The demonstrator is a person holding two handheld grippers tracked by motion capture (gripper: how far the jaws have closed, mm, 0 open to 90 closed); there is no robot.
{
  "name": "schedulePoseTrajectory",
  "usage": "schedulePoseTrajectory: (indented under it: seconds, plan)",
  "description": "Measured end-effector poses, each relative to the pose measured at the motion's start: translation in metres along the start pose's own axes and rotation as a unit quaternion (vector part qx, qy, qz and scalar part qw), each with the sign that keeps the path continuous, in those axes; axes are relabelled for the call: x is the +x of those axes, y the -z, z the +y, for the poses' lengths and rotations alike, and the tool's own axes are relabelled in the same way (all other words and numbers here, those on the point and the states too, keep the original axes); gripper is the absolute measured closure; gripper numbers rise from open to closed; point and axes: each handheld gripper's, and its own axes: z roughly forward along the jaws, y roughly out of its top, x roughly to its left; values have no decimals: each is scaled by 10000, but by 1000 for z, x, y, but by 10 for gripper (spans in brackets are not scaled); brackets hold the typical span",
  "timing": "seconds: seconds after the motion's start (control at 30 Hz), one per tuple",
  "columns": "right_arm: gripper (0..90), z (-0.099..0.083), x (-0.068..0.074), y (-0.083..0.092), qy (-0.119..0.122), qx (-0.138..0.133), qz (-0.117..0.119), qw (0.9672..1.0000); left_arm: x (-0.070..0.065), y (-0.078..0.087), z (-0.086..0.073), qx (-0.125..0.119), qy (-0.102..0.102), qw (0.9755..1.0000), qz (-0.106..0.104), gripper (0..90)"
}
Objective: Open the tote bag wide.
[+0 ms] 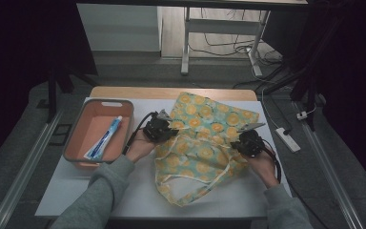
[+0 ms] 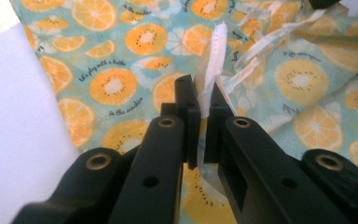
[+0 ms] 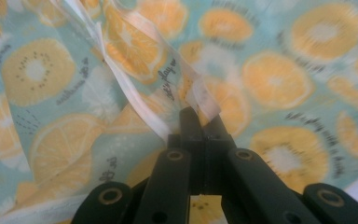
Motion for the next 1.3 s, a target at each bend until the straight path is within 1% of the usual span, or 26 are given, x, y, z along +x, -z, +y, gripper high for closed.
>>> schedulePoseTrajectory:
  seconds: [0.1,0.13,0.2,0.23,0.27,0.3,0.33,0.37,0.4,0.43,0.47,0.5,0.53,0.57,0.63,0.67,0.77,0.8,0.83,0.9,0.93,1.0,1.07,1.1,1.23,1.3]
  plan:
    - [848,-1,1,-1,22,61,36,10000,-1,-2,-1,3,-24,10000,-8,878]
    - [683,2,3,6,53,-93,32,9999,-1,-2,-1,4,-23,10000,-29,878]
    - [593,8,8,21,57,-423,117,9990,-2,-3,-2,16,-22,10000,-42,878]
    - [593,8,8,21,57,-423,117,9990,-2,-3,-2,27,-23,10000,-48,878]
    - [503,15,16,39,158,-787,263,9964,-2,-4,-3,32,-19,10000,-59,878]
    - [472,19,21,47,263,-908,379,9948,-2,-4,-3,30,-3,10000,-62,878]
    - [472,19,21,47,263,-908,379,9948,-1,-4,-3,35,3,10000,-66,878]
    - [439,22,25,52,334,-949,478,9938,-1,-5,-3,42,4,10000,-74,878]
    - [393,31,41,62,593,-1059,633,9906,-1,-6,-4,47,24,9999,-95,878]
    - [393,31,41,62,593,-1059,633,9906,-1,-6,-4,47,24,9999,-95,878]
    - [375,35,49,62,699,-1080,741,9889,-1,-6,-4,60,10,9999,-90,878]
    - [366,42,64,58,925,-1022,940,9860,-2,-6,-4,62,6,9999,-95,877]
    - [359,42,64,58,925,-1022,940,9860,-2,-6,-4,53,20,9999,-104,877]
    - [345,48,76,46,1142,-853,1093,9837,-2,-6,-4,67,-1,9999,-110,877]
    - [337,52,85,28,1283,-583,1235,9823,-2,-6,-4,61,11,9999,-118,876]
    - [337,52,85,28,1283,-583,1235,9823,-1,-6,-5,60,12,9999,-123,876]
    - [337,54,91,-2,1437,-149,1374,9799,0,-5,-5,36,46,9999,-157,876]
    - [338,53,92,-18,1484,37,1346,9797,1,-5,-5,29,56,9998,-170,875]
    - [338,53,92,-18,1484,37,1346,9797,1,-4,-5,22,65,9998,-175,875]
    - [350,52,93,-31,1573,219,1200,9800,1,-4,-6,14,78,9998,-173,876]
    - [394,49,92,-40,1580,381,1164,9798,2,-4,-5,13,71,9998,-174,876]
    - [423,48,91,-43,1605,457,1181,9789,2,-4,-6,9,82,9998,-179,876]
    - [530,44,90,-47,1678,709,1059,9775,2,-4,-5,-4,86,9998,-194,876]
    - [588,44,89,-47,1661,739,1098,9772,2,-4,-5,-19,91,9998,-201,876]
    - [881,43,86,-47,1532,784,1079,9792,4,-4,-6,-18,106,9997,-197,875]
    - [891,44,86,-46,1487,746,1133,9795,3,-4,-6,-31,105,9998,-186,873]
